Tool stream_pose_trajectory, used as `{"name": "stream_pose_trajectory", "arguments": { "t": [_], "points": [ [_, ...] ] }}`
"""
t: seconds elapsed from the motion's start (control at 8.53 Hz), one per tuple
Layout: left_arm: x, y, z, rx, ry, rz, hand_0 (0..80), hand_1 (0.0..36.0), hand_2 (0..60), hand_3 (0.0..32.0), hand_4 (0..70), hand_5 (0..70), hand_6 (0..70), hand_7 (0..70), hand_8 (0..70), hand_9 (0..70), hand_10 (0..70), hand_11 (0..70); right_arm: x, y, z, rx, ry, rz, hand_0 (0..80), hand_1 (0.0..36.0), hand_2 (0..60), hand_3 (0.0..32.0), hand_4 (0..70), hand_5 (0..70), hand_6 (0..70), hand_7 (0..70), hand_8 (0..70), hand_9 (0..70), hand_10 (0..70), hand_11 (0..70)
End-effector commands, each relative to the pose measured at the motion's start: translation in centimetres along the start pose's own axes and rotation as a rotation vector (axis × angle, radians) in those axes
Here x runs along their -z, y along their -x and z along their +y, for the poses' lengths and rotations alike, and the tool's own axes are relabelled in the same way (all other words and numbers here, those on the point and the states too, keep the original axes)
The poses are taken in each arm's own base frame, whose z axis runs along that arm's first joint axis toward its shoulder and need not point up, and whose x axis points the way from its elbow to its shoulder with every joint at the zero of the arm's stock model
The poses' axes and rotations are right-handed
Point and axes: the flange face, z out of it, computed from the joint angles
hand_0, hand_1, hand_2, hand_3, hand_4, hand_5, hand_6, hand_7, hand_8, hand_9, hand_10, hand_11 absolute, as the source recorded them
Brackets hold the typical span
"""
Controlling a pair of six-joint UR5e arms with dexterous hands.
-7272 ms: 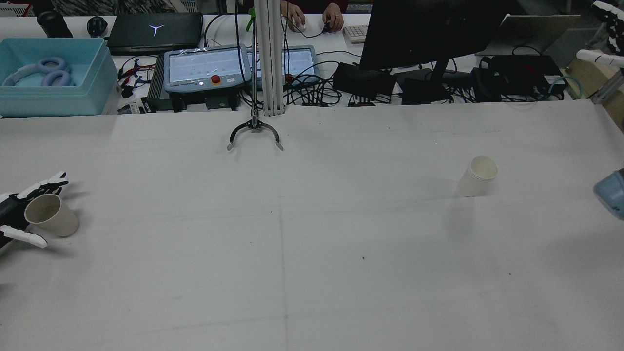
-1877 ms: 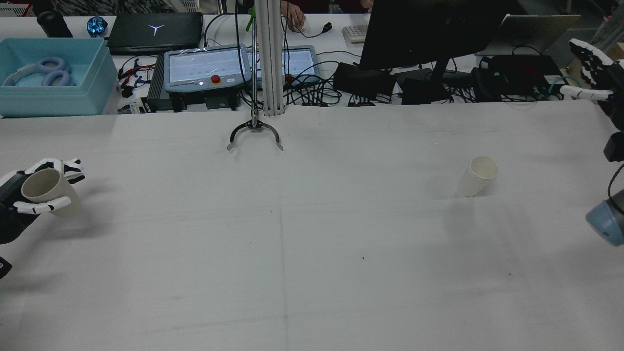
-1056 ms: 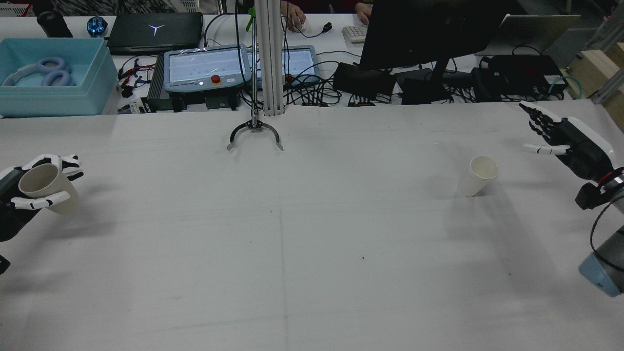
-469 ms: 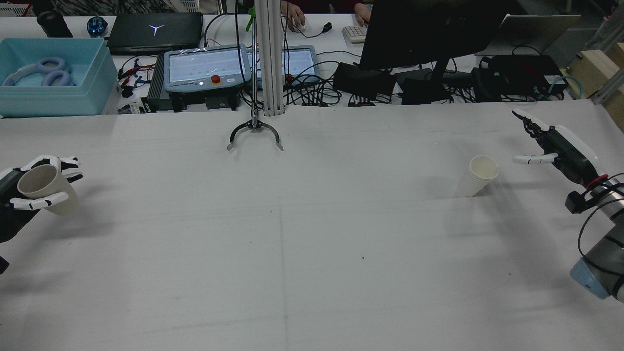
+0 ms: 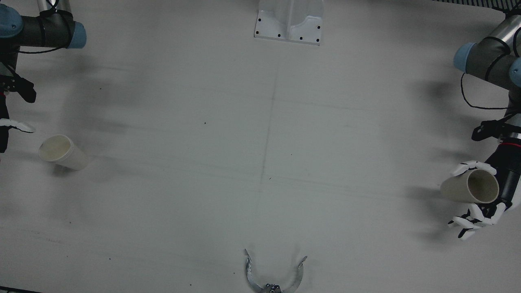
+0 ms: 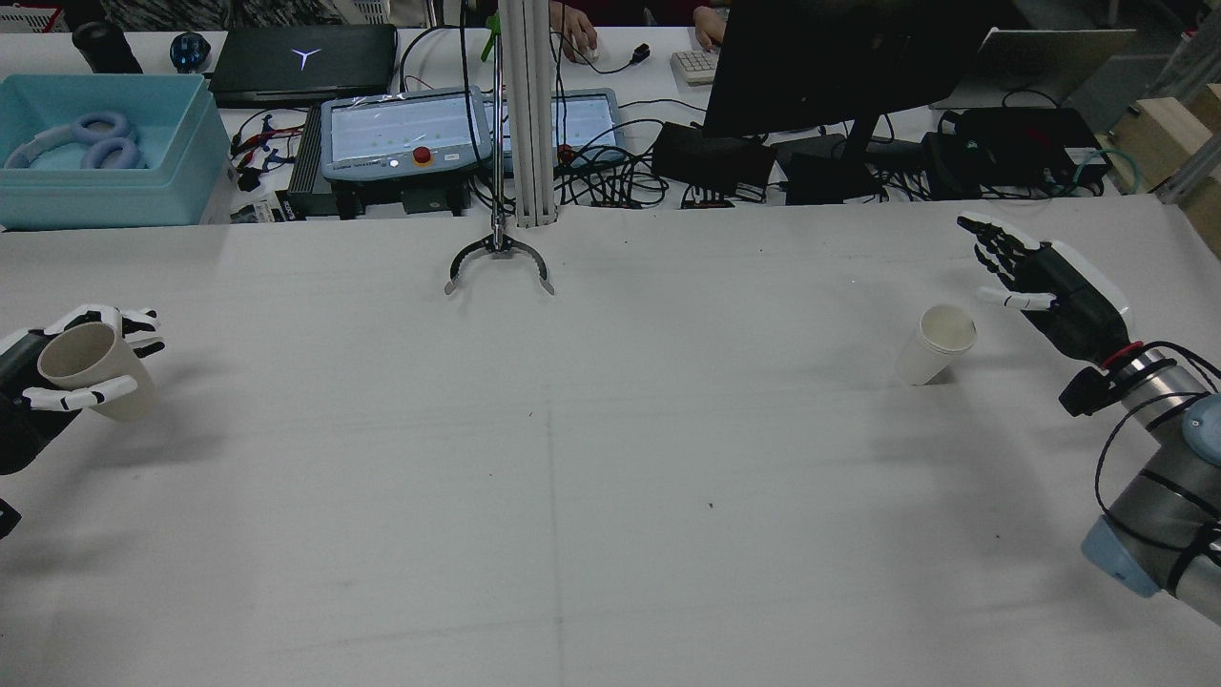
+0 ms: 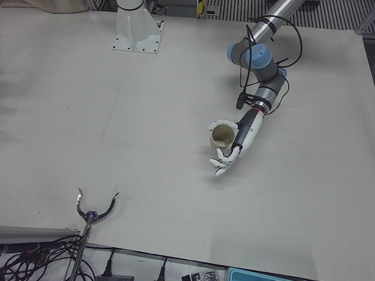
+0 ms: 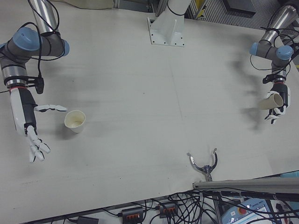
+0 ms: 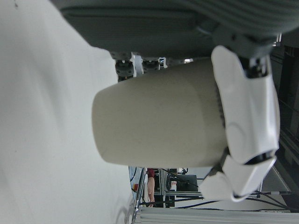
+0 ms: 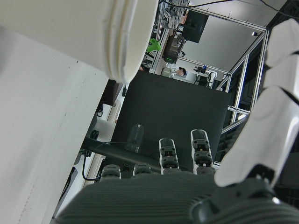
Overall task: Pour water
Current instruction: 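Reach the right hand toward the other beige paper cup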
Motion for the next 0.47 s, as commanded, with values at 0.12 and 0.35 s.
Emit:
{"name": "stream_pose_trajectory", "arguments": {
  "t": [0.12, 0.35],
  "points": [
    [0.2, -0.1, -0.1, -0.001, -0.003, 0.000, 52.5, 23.3, 37.1, 0.0, 17.6, 70.0, 15.0, 40.9, 6.9, 14.9, 13.6, 21.6, 1.6, -2.6, 0.7, 0.067, 0.006, 0.054, 45.8, 11.3, 12.2, 9.2, 8.2, 14.2, 4.9, 13.5, 0.6, 1.3, 1.1, 2.5],
    [0.2, 0.0, -0.2, -0.001, -0.004, -0.001, 52.2, 23.2, 37.6, 0.0, 18.2, 70.0, 15.4, 41.3, 7.2, 15.3, 13.8, 22.0, 2.8, -3.2, -0.5, 0.075, -0.015, 0.075, 43.8, 10.0, 12.1, 8.0, 6.4, 12.6, 3.8, 11.0, 0.6, 0.8, 1.3, 2.8]
  ]
}}
